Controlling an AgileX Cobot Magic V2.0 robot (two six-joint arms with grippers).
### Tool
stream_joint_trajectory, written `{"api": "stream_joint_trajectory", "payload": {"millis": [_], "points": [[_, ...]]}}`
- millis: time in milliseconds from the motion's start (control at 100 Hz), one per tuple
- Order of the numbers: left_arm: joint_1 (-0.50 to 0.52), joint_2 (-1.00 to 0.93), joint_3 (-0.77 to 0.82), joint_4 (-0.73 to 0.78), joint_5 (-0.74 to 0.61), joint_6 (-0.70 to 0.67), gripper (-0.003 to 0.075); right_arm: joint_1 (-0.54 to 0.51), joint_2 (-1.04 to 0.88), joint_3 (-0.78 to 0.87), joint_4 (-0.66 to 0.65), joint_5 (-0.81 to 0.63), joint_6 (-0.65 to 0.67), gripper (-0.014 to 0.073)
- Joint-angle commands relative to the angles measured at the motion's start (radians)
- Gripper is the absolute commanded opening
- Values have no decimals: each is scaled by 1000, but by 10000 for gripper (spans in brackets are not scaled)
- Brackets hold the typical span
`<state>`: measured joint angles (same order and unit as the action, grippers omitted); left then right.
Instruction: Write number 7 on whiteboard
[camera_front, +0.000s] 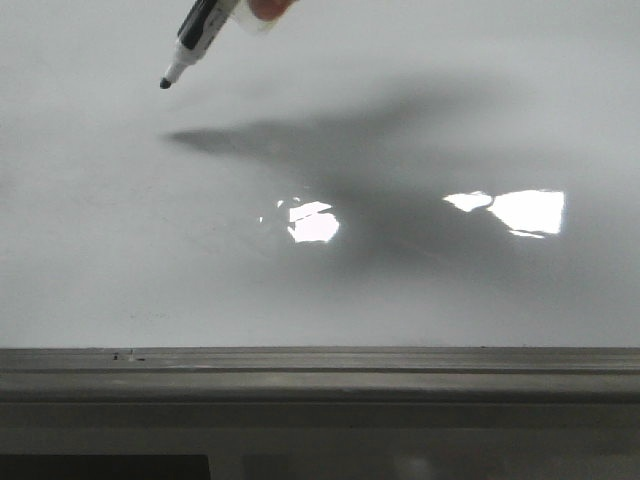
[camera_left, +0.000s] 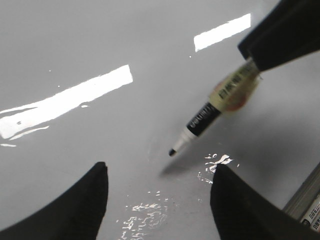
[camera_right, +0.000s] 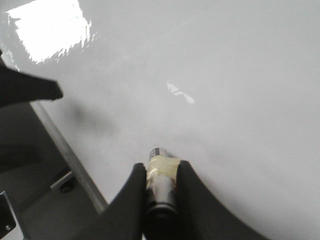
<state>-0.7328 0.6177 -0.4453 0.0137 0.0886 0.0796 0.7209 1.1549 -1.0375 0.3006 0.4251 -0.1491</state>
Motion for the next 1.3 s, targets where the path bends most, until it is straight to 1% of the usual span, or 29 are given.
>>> {"api": "stream_joint_trajectory", "payload": {"millis": [0, 100, 290, 470, 560, 610, 650, 730, 800, 880, 970, 1100, 1210, 1290], "points": [[3, 4, -30, -19, -67, -9, 419, -22, 29, -86, -6, -33, -1, -64], [3, 4, -30, -14, -67, -9, 419, -32, 62, -109, -26, -28, -1, -64], [3, 4, -30, -14, -67, -9, 419, -98, 61, -105, -30, -1, -1, -64], [3, 4, -30, -14, -67, -9, 419, -177, -9, -105, -64, 93, -1, -64], [3, 4, -30, -14, -67, -9, 419, -185, -31, -100, -64, 154, -1, -64], [3, 4, -30, -14, -67, -9, 419, -176, -28, -68, -45, 202, -1, -64], [3, 4, -30, -14, -67, -9, 419, -167, -24, -31, -36, 207, -1, -64], [3, 4, -30, -14, -65, -9, 419, -159, -21, 73, 16, 159, -1, -64], [-4, 4, -30, -14, -65, -9, 419, -159, -27, 109, 55, 127, -1, -64], [-42, 28, -30, -14, -63, -9, 419, -138, -53, 95, 89, 114, -22, -64], [-120, 86, -30, -14, -67, -9, 419, -86, -71, 63, 89, 116, -43, -64], [-229, 180, -30, -14, -130, -9, 419, -3, -75, 51, 84, 109, -45, -64], [-260, 230, -30, -14, -194, -9, 419, 53, -73, 51, 85, 97, -45, -64], [-266, 261, -30, -14, -203, -9, 419, 78, -73, 51, 85, 83, -45, -64]]}}
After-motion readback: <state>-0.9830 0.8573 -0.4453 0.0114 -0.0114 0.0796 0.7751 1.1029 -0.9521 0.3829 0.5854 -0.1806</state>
